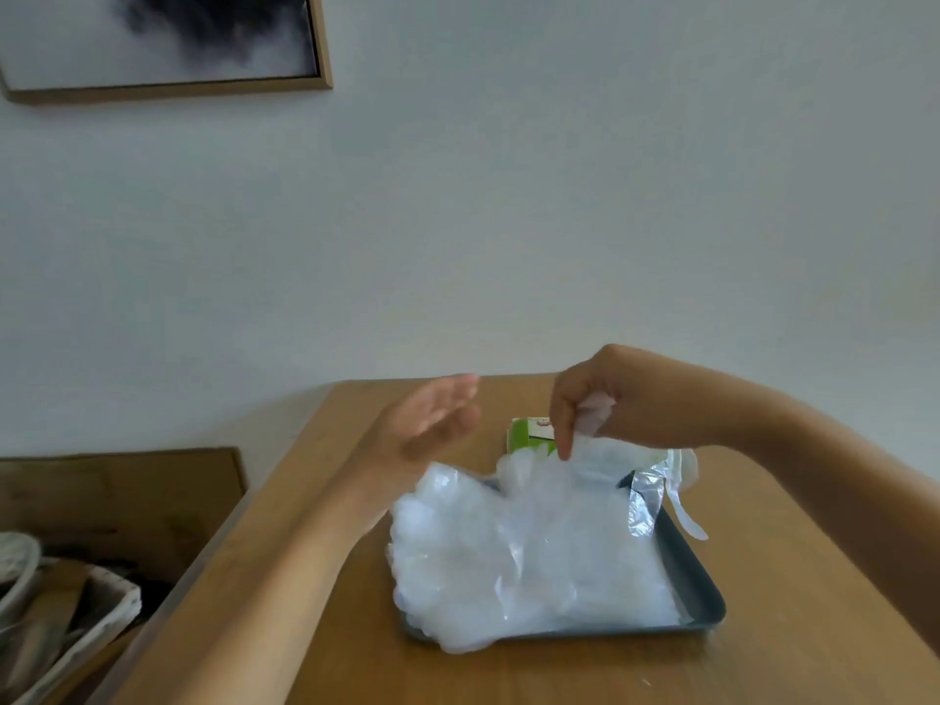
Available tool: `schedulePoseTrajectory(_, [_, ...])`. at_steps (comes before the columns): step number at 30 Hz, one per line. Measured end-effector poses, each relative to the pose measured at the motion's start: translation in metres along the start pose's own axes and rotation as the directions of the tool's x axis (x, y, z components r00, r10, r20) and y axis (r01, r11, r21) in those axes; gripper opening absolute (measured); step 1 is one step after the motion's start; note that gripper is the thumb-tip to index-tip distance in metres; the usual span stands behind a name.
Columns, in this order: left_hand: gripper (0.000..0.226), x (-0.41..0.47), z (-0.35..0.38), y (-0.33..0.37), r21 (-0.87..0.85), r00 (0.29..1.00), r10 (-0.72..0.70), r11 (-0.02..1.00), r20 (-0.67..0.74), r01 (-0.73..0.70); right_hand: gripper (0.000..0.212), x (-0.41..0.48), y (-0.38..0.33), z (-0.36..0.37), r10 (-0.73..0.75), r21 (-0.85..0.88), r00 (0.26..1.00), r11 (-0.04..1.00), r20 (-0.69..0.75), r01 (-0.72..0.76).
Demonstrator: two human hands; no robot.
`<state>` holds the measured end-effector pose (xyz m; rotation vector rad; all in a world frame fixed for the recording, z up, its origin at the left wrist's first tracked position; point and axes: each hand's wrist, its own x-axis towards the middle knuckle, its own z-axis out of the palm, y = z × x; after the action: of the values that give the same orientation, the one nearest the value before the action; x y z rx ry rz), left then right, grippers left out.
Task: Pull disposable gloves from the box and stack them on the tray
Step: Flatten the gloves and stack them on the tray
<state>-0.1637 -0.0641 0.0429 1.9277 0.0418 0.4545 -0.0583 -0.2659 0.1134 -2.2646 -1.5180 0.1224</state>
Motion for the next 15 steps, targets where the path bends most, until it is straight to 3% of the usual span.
schedulePoseTrajectory(3, [0.092,0.000,0.012,0.029,0.033,0.977,0.104,0.993,0.184,-0.112,0.021,0.005,-0.016,-0.008,0.007,-0.050,0.998,0.999,0.061,-0.004])
schedulePoseTrajectory(6, [0.086,-0.002,0.019,0.039,0.060,0.970,0.107,0.991,0.219,-0.123,0.004,0.007,-0.022,-0.016,0.014,-0.096,0.999,0.995,0.044,-0.009])
schedulePoseTrajectory(9, [0.062,-0.004,0.023,0.040,0.158,0.969,0.074,0.981,0.235,-0.113,0.013,0.004,-0.025,-0.022,-0.016,-0.048,0.999,0.999,-0.031,0.014])
schedulePoseTrajectory(12, [0.029,-0.009,0.025,0.037,0.145,0.980,-0.035,0.989,0.196,0.007,0.018,-0.002,-0.021,-0.025,0.018,0.162,0.998,0.987,-0.064,-0.007])
schedulePoseTrajectory(15, [0.031,-0.009,0.013,0.028,0.069,0.967,-0.131,0.991,0.220,0.118,0.017,-0.007,-0.006,-0.022,0.153,0.472,0.983,0.877,-0.106,-0.086])
